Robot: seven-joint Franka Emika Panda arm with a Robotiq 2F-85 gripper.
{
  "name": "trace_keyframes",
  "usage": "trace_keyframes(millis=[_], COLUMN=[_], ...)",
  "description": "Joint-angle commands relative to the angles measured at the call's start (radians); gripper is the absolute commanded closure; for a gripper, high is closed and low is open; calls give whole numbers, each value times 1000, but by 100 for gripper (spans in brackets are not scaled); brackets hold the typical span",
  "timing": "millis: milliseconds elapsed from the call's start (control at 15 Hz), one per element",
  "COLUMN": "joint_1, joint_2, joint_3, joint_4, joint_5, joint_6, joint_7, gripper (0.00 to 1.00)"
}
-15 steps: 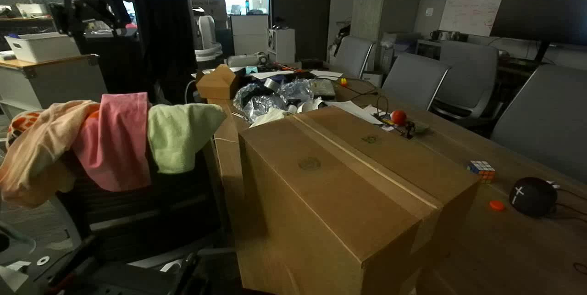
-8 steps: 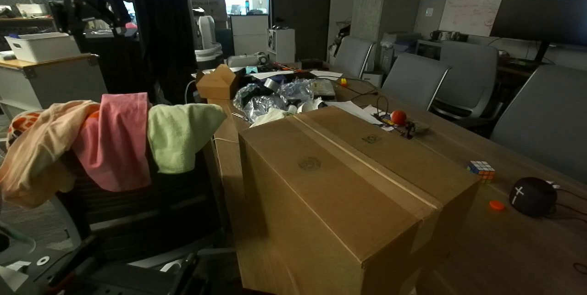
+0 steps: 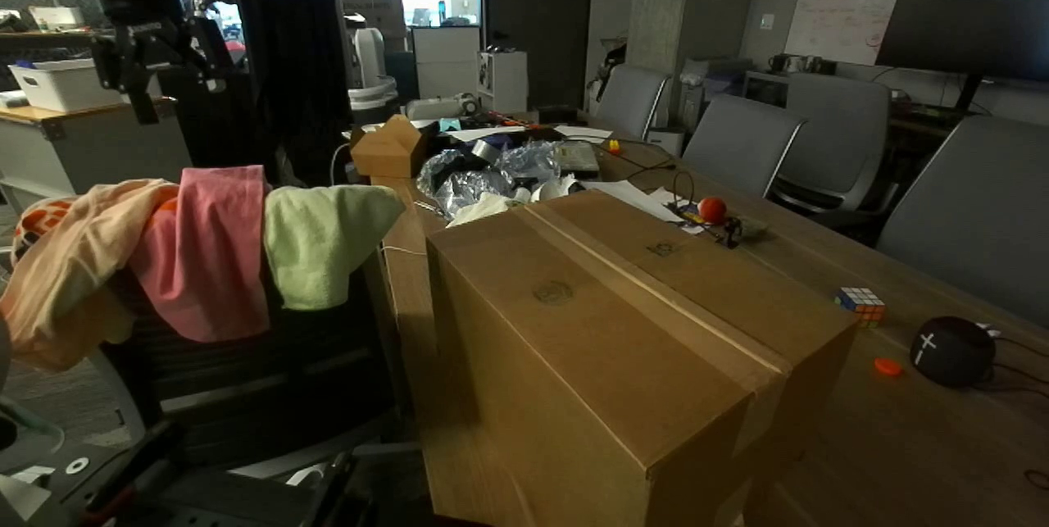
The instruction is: Pick up the clothes from the headrest of the chair and put them on the box
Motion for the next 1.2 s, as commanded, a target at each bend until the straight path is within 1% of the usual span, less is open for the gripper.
trace_keyframes(millis=[0, 467, 800, 1133], joint_1=[27, 14, 7, 4], joint_2=[54, 134, 187, 214], joint_3=[-31, -88, -124, -149], joint_4=[-4, -33, -30, -27], joint_5=[10, 0, -43, -82], joint_6=[28, 66, 84, 102], joint_7=[-38, -100, -103, -112], gripper=[0, 0, 0, 0])
